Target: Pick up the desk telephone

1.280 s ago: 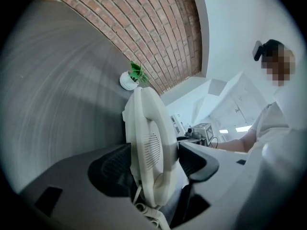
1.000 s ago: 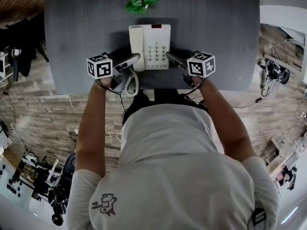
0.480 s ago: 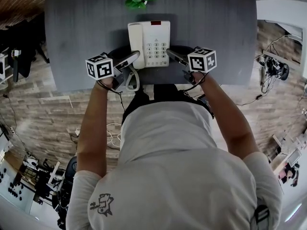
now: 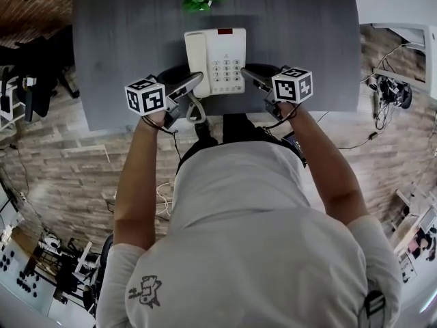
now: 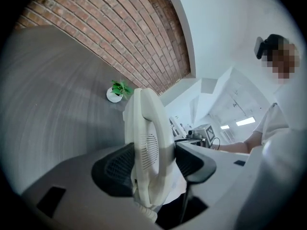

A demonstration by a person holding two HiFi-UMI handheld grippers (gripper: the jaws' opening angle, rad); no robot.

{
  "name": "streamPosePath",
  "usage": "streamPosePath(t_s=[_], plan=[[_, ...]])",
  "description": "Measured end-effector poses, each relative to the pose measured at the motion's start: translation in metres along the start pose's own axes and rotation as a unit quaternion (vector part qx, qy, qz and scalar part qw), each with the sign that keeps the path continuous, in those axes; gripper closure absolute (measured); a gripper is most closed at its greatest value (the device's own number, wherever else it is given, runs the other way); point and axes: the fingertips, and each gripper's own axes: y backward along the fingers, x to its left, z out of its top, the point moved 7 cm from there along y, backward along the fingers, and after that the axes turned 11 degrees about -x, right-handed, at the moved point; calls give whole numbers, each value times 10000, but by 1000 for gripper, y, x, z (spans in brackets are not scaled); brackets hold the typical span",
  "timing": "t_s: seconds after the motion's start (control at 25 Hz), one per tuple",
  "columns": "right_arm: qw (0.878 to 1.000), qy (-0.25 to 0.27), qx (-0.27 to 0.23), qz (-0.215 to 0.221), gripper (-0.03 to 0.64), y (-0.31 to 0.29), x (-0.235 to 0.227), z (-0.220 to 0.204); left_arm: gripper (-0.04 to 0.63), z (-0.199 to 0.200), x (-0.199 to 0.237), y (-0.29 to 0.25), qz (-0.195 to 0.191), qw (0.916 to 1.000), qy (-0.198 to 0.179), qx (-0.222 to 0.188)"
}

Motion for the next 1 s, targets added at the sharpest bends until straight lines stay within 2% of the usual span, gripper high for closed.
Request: streamPosePath(t_s=[0.52,1.0], plan=[[9986,380,-337,-145,548,18,53,-5,316,8,-30,35,-297,9988,-386,-93],[9963,499,-663,-224,547,33,95,-20,316,1,-55,69,-419,9979,-470,-181]])
